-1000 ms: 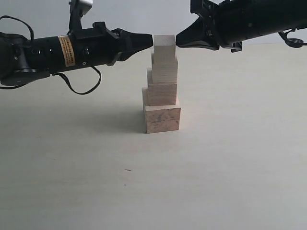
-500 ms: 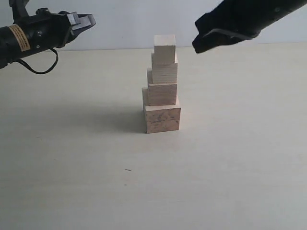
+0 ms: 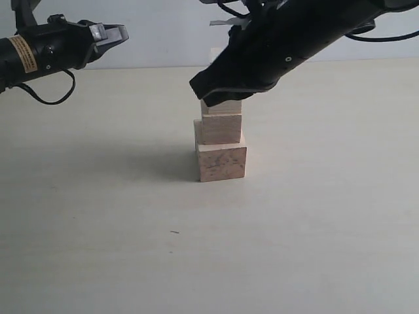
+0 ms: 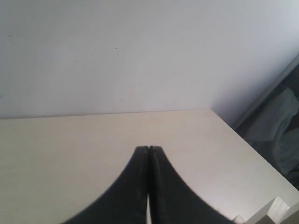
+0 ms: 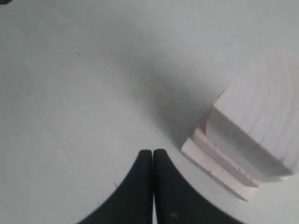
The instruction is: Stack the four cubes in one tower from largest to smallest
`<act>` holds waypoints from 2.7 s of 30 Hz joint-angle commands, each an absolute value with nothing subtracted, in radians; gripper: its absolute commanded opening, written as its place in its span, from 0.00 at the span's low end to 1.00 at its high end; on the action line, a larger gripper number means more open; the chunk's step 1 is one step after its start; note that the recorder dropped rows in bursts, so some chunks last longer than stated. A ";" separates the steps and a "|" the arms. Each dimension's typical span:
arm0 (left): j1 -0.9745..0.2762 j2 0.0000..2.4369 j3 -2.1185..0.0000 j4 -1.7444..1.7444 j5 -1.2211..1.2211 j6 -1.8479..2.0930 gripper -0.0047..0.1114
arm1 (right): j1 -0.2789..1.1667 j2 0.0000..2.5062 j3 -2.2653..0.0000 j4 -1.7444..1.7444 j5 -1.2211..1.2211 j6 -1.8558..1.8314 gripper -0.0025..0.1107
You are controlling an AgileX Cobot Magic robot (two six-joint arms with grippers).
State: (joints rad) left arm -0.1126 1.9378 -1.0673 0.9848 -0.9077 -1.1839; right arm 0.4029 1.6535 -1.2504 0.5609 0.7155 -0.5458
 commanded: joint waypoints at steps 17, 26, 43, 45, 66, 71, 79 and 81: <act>-0.111 1.931 -1.074 0.993 -0.902 -1.189 0.04 | 0.407 1.657 -1.254 0.431 0.595 -0.467 0.02; -0.111 1.931 -1.074 0.993 -0.902 -1.191 0.04 | 0.407 1.661 -1.255 0.433 0.535 -0.467 0.02; -0.111 1.931 -1.074 0.995 -0.902 -1.191 0.04 | 0.407 1.663 -1.255 0.278 0.598 -0.345 0.02; -0.111 1.931 -1.074 0.995 -0.902 -1.191 0.04 | 0.407 1.663 -1.255 0.278 0.596 -0.345 0.02; -0.146 1.932 -1.074 1.021 -0.940 -1.152 0.04 | 0.407 1.582 -1.255 -0.050 0.748 -0.075 0.02; -0.222 1.962 -1.074 1.024 -0.941 -1.124 0.04 | 0.381 1.657 -1.253 -0.106 0.634 0.000 0.02; -0.260 2.001 -1.074 1.016 -0.915 -1.130 0.04 | 0.381 1.731 -1.256 -0.075 0.594 0.029 0.02; -0.260 2.001 -1.074 1.013 -0.915 -1.130 0.04 | 0.384 1.729 -1.256 -0.052 0.596 0.022 0.02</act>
State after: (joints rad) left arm -0.2555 2.0013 -1.0694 1.0304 -0.9154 -1.1324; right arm 0.3847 1.7313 -1.2504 -0.0748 0.5896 0.0189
